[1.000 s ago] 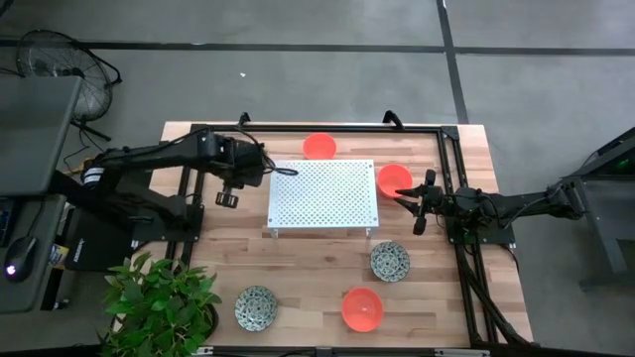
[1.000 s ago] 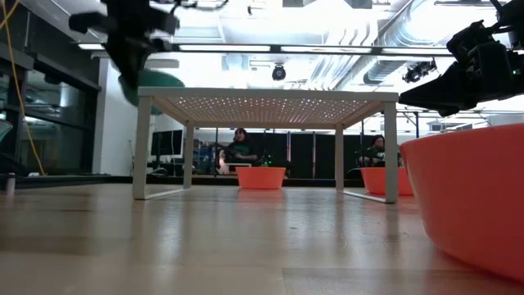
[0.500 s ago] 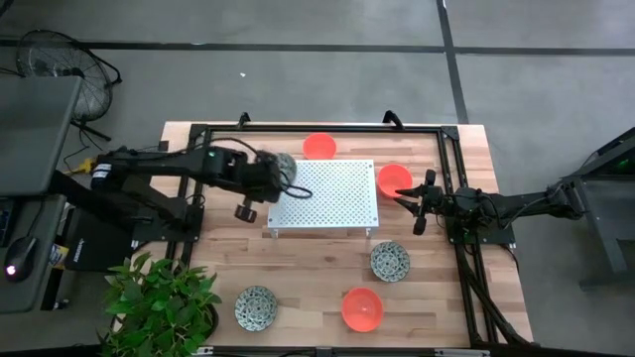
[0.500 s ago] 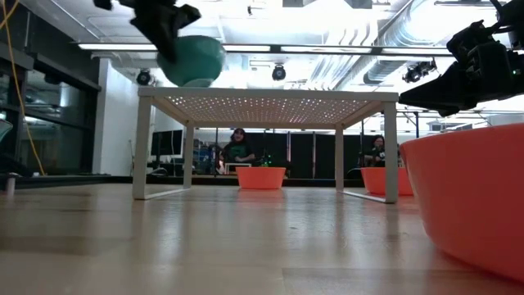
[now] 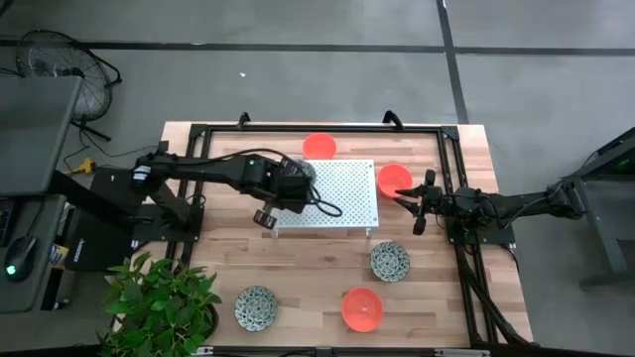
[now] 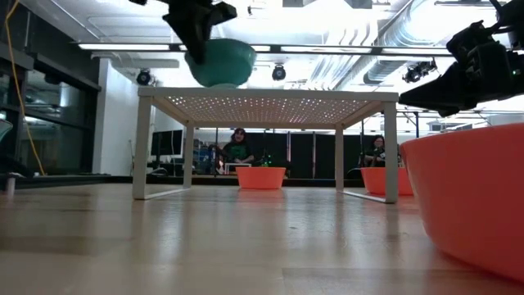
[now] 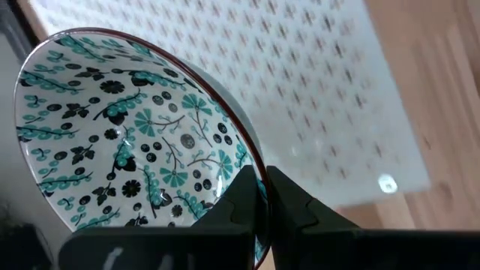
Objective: Pick & Place Mini bowls
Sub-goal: Put the top left white patterned bowl on the shelf
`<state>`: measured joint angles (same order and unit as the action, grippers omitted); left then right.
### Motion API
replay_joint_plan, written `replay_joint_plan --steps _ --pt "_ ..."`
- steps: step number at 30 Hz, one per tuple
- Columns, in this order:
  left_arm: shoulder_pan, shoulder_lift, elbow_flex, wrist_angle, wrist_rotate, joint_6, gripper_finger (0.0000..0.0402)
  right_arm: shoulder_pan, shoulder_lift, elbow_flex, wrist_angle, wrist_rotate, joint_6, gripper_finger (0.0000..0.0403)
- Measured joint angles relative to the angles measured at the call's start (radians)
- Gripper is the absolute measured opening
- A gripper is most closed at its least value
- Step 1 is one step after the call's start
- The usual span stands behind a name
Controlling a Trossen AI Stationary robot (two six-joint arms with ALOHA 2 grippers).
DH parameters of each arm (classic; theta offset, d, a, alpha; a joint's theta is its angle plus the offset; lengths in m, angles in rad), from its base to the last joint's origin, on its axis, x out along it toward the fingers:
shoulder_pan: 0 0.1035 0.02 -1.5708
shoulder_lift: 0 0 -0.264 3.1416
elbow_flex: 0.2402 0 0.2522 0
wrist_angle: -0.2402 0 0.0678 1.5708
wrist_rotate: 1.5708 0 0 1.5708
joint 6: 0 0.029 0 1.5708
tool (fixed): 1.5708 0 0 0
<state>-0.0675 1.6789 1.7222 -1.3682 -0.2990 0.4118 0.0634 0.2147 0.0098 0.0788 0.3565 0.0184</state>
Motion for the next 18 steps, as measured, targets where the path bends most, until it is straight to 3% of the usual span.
replay_joint_plan --steps 6,9,18 --pt "-0.006 0.065 0.039 -0.077 -0.026 -0.019 0.0004 0.000 0.000 0.000 0.000 0.000 0.000 0.0094" --pt "-0.006 0.084 0.043 -0.037 -0.031 -0.032 0.0004 0.000 0.000 0.000 0.000 0.000 0.000 0.0094" --pt "-0.006 0.083 0.039 -0.073 -0.016 -0.069 0.0004 0.000 0.003 0.000 0.000 0.000 0.000 0.0094"
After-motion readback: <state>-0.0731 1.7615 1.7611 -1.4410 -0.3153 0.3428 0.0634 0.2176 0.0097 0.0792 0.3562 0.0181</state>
